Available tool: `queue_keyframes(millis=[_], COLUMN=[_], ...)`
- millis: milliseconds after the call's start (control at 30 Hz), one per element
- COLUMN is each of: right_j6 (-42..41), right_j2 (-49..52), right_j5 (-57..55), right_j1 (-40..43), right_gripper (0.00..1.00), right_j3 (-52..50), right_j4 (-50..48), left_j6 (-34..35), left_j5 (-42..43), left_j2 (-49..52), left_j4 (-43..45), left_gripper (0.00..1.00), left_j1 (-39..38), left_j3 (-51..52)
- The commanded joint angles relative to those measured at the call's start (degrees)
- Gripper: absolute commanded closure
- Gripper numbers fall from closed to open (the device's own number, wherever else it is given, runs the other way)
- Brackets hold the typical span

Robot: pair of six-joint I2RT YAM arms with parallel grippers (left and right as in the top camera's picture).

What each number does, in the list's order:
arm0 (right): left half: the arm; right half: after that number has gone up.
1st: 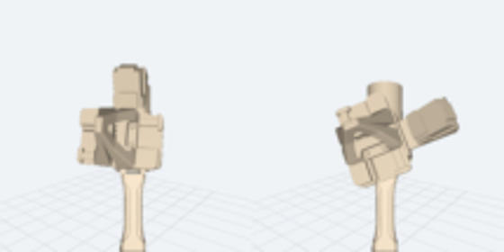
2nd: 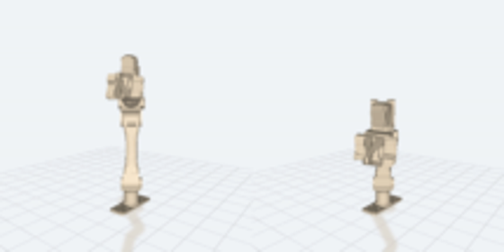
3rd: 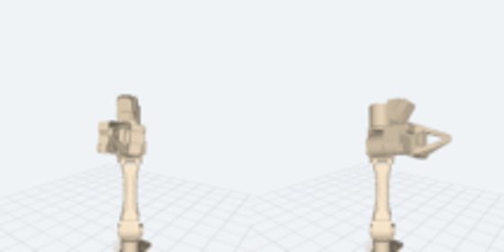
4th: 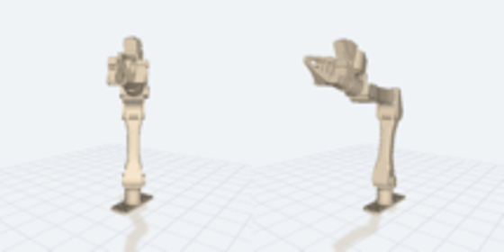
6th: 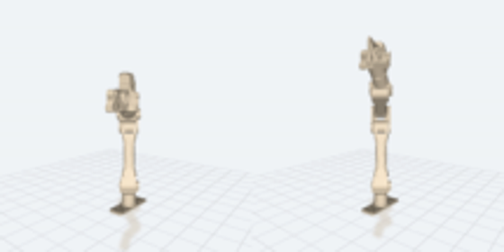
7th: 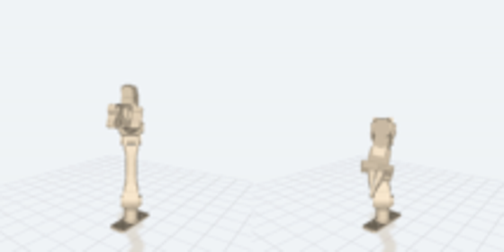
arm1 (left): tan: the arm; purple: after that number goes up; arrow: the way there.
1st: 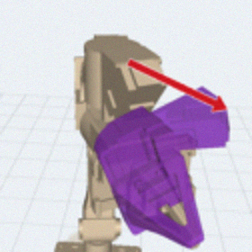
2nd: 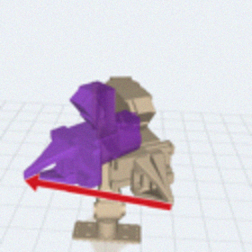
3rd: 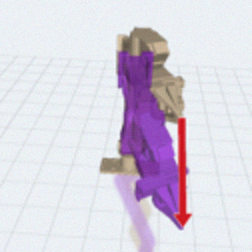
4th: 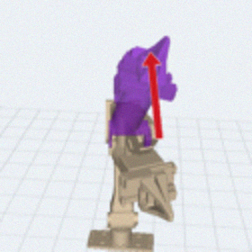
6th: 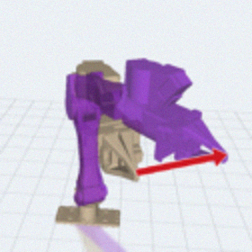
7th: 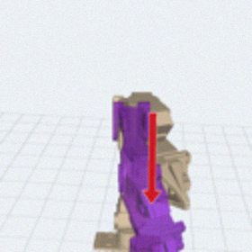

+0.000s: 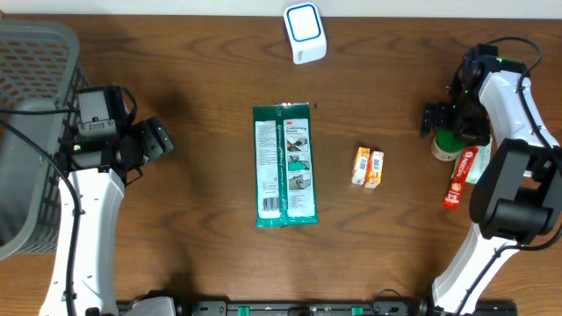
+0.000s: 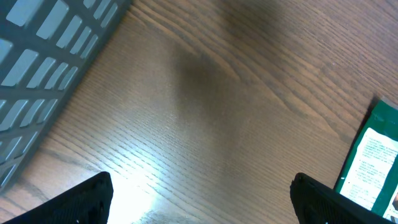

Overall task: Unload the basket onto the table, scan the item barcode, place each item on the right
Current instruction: 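Carry the jar right and set it beside the red tube, then release the jar and move the right gripper to the glove package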

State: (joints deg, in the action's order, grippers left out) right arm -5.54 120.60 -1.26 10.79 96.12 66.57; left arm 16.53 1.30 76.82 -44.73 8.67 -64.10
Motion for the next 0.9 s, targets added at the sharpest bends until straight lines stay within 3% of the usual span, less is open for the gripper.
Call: queue_keyframes(millis=[0, 267, 433, 600, 867], right_j6=[0.09, 0.07, 0.07, 1.86, 1.97], right_j2=[0.11, -0.11, -0.13, -0.37, -0.22], right_j5=[0.70, 4.11, 19.43, 35.21, 30.21], right_j1=[0.11, 0.13, -1.01, -4.70, -19.17], right_gripper=[0.01, 0.01, 0.01, 0.01, 0.01], right_j3=[1.14, 13.18, 25.05, 28.74, 26.38], right_j4=[0.52, 9.29, 16.68, 17.05, 13.27], left_j6=[0.28, 0.28, 0.28, 0.28, 0.28], left_j5=[-0.50, -0.50, -0.50, -0.50, -0.50], left_j2=[0.00, 0.00, 0.00, 0.00, 0.00], left_j4=[0.00, 0.00, 0.00, 0.00, 0.00], left_gripper=[0.08, 0.08, 0.08, 0.08, 0.08], left_j1=[0.15, 0.15, 0.15, 0.15, 0.15], left_j3=[-0.63, -0.63, -0.63, -0.63, -0.63])
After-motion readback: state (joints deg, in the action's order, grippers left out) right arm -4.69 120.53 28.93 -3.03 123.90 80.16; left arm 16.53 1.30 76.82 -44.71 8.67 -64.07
